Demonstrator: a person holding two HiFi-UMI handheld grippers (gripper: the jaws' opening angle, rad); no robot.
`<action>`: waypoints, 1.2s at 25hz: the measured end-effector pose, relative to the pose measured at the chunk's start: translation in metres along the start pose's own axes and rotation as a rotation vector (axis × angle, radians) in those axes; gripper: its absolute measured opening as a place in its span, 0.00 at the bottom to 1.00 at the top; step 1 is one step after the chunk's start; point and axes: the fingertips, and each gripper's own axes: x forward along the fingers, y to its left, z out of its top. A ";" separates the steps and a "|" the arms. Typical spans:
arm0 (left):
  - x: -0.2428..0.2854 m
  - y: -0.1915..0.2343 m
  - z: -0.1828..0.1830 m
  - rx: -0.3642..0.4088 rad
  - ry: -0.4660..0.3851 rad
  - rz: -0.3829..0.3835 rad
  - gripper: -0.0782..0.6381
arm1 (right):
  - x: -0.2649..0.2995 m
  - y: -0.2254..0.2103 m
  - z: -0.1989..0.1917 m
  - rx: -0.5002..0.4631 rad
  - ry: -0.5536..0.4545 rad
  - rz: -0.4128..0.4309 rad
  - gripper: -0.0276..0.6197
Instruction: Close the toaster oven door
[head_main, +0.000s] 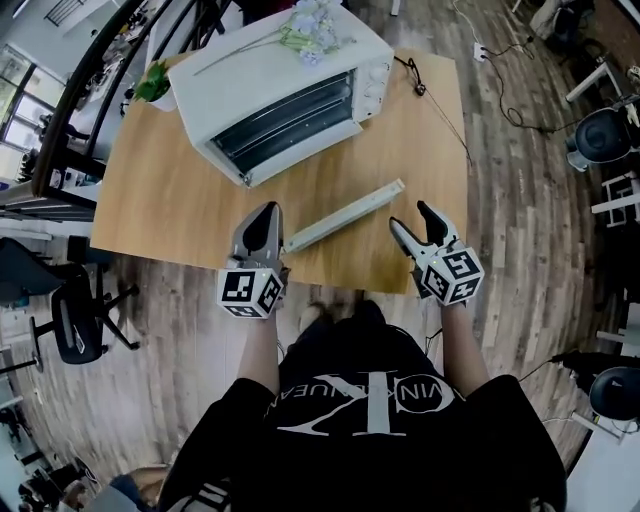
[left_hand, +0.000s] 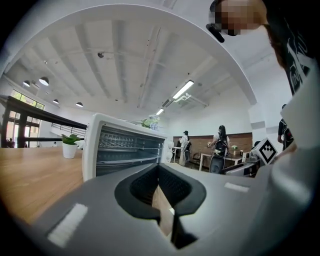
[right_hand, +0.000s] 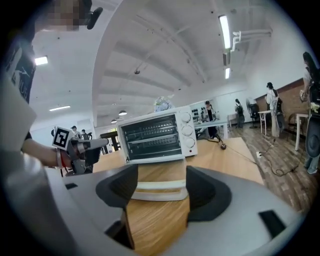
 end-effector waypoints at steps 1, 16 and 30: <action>0.001 0.001 0.000 0.000 -0.002 0.016 0.12 | 0.003 -0.002 -0.001 -0.005 0.009 0.014 0.46; -0.007 -0.012 -0.021 -0.002 0.009 0.188 0.13 | 0.029 -0.025 -0.033 -0.033 0.131 0.135 0.46; -0.016 -0.026 -0.031 -0.006 0.009 0.278 0.12 | 0.046 -0.034 -0.058 -0.058 0.215 0.169 0.46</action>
